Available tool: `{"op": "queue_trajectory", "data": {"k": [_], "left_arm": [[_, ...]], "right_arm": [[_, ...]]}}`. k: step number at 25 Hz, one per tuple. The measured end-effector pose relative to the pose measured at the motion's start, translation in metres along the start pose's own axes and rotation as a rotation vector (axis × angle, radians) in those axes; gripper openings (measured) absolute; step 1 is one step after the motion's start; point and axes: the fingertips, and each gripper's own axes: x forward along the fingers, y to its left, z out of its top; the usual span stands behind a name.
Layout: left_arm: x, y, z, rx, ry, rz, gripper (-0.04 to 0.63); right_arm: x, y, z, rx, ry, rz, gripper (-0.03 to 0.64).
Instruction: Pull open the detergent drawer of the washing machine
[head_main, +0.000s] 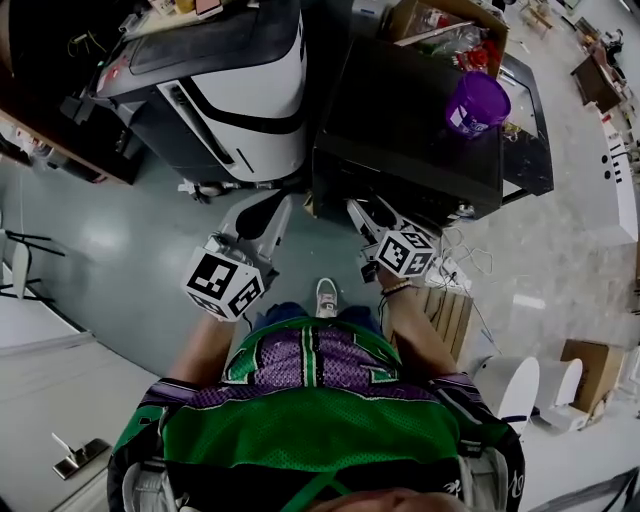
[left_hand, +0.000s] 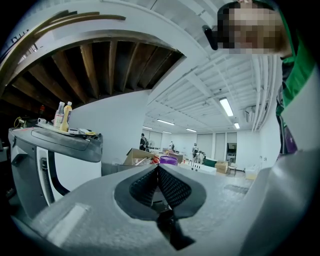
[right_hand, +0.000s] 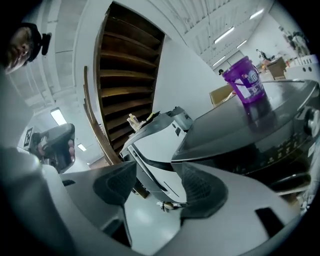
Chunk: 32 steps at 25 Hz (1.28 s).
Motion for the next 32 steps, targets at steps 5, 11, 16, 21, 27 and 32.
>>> {"op": "queue_trajectory", "data": {"k": [5, 11, 16, 21, 27, 32], "left_arm": [[0.014, 0.001, -0.006, 0.010, 0.028, 0.015, 0.018], [0.031, 0.005, -0.012, 0.015, 0.057, 0.018, 0.018], [0.039, 0.004, -0.018, 0.029, 0.087, 0.012, 0.018], [0.041, 0.009, -0.026, 0.037, 0.125, 0.032, 0.018], [0.047, 0.015, -0.031, 0.043, 0.147, 0.042, 0.018], [0.052, 0.019, -0.032, 0.047, 0.155, 0.045, 0.018]], "right_arm": [[0.020, -0.036, -0.016, 0.145, -0.012, 0.024, 0.270], [0.050, -0.074, -0.036, 0.286, -0.020, 0.021, 0.279], [0.071, -0.108, -0.058, 0.356, 0.013, -0.014, 0.293], [0.092, -0.135, -0.075, 0.458, 0.027, -0.028, 0.311], [0.109, -0.153, -0.071, 0.566, -0.019, -0.004, 0.351], [0.119, -0.155, -0.069, 0.593, -0.032, 0.033, 0.383]]}}
